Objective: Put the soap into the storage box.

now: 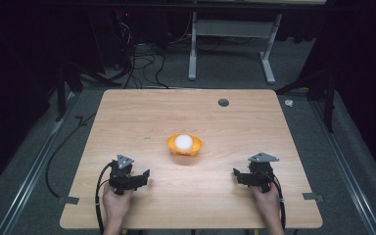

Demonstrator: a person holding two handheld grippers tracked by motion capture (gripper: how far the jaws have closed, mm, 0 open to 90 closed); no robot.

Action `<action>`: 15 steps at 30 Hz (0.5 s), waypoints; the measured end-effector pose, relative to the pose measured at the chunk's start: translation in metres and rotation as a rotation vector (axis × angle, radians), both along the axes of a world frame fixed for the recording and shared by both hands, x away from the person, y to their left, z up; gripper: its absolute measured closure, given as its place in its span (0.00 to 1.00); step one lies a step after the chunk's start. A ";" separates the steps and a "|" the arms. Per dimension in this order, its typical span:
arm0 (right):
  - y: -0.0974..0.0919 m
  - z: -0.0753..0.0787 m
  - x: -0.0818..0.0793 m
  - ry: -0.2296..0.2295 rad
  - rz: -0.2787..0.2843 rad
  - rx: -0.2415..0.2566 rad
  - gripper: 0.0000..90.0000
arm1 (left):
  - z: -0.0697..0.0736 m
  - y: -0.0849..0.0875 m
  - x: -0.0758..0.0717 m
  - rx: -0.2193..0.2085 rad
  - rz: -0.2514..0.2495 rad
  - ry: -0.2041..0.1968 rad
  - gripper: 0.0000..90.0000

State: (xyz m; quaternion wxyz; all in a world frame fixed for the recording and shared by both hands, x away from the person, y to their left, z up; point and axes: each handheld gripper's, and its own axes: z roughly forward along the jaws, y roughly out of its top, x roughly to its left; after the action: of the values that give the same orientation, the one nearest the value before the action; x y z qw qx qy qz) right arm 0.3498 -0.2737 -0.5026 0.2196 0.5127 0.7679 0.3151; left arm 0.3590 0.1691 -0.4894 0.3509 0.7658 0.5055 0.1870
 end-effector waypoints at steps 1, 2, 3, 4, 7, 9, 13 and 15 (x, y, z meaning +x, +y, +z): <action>0.000 0.000 0.000 0.000 0.000 0.001 0.22 | 0.000 0.000 0.000 0.000 0.000 0.000 0.22; 0.000 0.000 0.000 0.000 0.000 0.000 0.22 | -0.001 0.000 0.001 0.000 0.003 0.003 0.23; 0.000 0.000 0.000 0.000 0.000 0.000 0.22 | -0.001 0.000 0.001 -0.001 0.004 0.004 0.23; 0.000 0.000 0.000 0.000 0.001 0.000 0.22 | -0.002 0.000 0.001 0.000 0.005 0.004 0.23; 0.000 0.000 0.000 -0.002 0.002 -0.001 0.22 | -0.003 -0.001 0.002 0.002 0.004 0.005 0.23; 0.000 0.000 0.000 -0.001 0.002 -0.001 0.22 | -0.004 -0.002 0.002 0.004 0.005 0.002 0.23; 0.000 0.000 0.000 -0.002 0.002 -0.001 0.22 | -0.006 -0.004 0.003 0.034 0.007 0.009 0.22; 0.000 0.000 0.000 -0.002 0.002 -0.001 0.22 | -0.008 -0.006 0.003 0.040 0.001 0.018 0.22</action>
State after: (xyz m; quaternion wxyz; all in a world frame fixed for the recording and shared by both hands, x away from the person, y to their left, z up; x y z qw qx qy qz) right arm 0.3499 -0.2739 -0.5027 0.2203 0.5116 0.7684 0.3152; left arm 0.3623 0.1632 -0.4973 0.3309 0.7739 0.5054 0.1904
